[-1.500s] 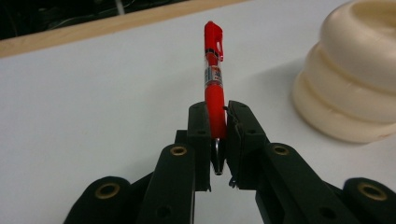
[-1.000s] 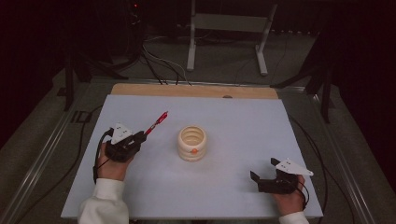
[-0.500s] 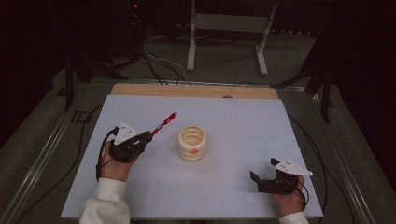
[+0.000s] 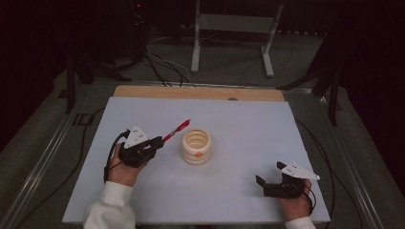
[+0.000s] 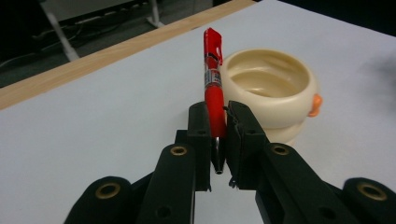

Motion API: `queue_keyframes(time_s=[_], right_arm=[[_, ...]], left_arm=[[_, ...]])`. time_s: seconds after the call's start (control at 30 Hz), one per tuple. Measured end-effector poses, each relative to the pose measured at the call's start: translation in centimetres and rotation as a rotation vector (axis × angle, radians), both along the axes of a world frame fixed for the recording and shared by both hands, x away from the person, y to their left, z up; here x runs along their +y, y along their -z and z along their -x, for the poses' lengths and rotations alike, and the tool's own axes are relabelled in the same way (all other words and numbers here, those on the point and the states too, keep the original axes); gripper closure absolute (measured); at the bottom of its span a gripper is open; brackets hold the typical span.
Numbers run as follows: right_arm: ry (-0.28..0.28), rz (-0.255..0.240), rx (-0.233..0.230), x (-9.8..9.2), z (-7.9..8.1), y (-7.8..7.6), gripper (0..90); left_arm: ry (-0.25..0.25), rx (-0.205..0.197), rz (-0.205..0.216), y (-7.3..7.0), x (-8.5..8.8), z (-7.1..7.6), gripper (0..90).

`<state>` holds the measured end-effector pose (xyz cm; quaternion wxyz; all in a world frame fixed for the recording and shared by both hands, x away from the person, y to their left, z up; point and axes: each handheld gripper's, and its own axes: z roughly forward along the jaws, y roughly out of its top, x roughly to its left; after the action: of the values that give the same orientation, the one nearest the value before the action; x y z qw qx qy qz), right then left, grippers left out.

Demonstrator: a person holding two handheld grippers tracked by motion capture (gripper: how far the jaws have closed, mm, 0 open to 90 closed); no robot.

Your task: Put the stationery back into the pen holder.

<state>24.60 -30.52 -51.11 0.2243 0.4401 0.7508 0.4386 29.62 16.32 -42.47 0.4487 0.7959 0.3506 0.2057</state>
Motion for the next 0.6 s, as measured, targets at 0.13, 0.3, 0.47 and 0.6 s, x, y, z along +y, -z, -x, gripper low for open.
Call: queue_keyframes(time_s=[0.13,0.3,0.47,0.6], right_arm=[[-0.001,0.0,0.002,0.03,0.0,0.01,0.0],[-0.001,0.001,0.003,0.03,-0.01,0.02,0.0],[-0.001,0.002,0.004,0.04,-0.01,0.03,0.0],[-0.001,0.002,0.005,0.05,-0.01,0.04,0.0]], left_arm=[[0.027,0.008,0.003,-0.15,-0.29,0.12,81.4],[0.045,0.009,-0.001,-0.38,-0.53,0.31,81.4],[0.064,0.016,-0.005,-0.52,-0.62,0.47,81.3],[0.078,0.018,-0.014,-0.52,-0.83,0.53,81.3]])
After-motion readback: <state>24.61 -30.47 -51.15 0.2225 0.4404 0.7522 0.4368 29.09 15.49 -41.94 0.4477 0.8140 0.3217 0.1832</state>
